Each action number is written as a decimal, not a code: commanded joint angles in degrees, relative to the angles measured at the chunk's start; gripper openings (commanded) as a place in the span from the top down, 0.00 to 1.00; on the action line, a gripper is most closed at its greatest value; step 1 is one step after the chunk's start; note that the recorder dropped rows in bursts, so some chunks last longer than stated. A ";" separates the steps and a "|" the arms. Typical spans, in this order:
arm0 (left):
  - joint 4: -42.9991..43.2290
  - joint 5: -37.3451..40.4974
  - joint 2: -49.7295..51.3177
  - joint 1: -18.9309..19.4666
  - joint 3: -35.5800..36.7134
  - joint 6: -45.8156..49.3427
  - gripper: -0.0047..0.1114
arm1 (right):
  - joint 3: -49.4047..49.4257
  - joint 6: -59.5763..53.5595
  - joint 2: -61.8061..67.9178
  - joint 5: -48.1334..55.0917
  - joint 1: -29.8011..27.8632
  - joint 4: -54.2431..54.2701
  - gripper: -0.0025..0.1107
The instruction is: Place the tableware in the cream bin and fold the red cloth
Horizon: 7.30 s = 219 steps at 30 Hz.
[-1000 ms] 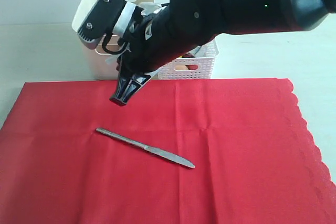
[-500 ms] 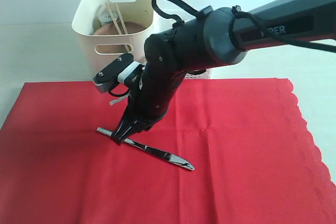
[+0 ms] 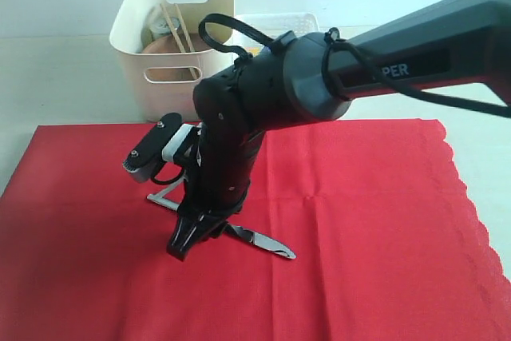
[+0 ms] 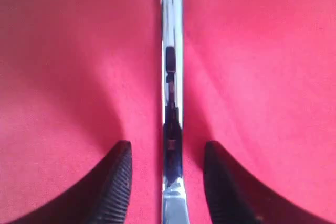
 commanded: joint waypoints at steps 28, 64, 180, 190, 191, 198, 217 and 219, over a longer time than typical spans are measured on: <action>0.16 -0.31 -0.33 -0.31 0.15 0.08 0.96 | -0.41 -2.76 -15.45 -45.82 -0.59 -8.31 0.98; 0.16 -0.31 -0.33 -0.31 0.15 0.08 0.96 | -22.22 -30.51 7.98 -51.18 -5.39 40.53 0.50; -13.64 -23.55 91.57 -0.88 -20.39 -2.92 0.37 | 52.29 32.17 -23.15 -55.74 -12.77 -5.82 0.98; -12.16 -26.55 97.09 -11.06 -21.97 -2.92 0.71 | 52.29 31.74 -23.15 -57.07 -12.77 -5.82 0.98; -12.27 -26.63 97.46 -11.06 -21.97 -2.92 0.77 | 52.29 31.74 -23.15 -57.07 -12.77 -5.82 0.98; -12.48 -22.15 96.02 -8.21 -21.97 3.25 0.96 | 52.29 31.63 -23.15 -56.94 -12.77 -5.82 0.98; -16.75 3.64 76.25 -21.30 -34.21 6.30 0.96 | 52.29 30.85 -19.89 -53.76 -12.77 -8.14 0.98; -18.67 6.21 76.25 -27.10 -36.89 6.30 0.96 | 52.29 30.85 -20.68 -53.81 -12.77 -8.14 0.98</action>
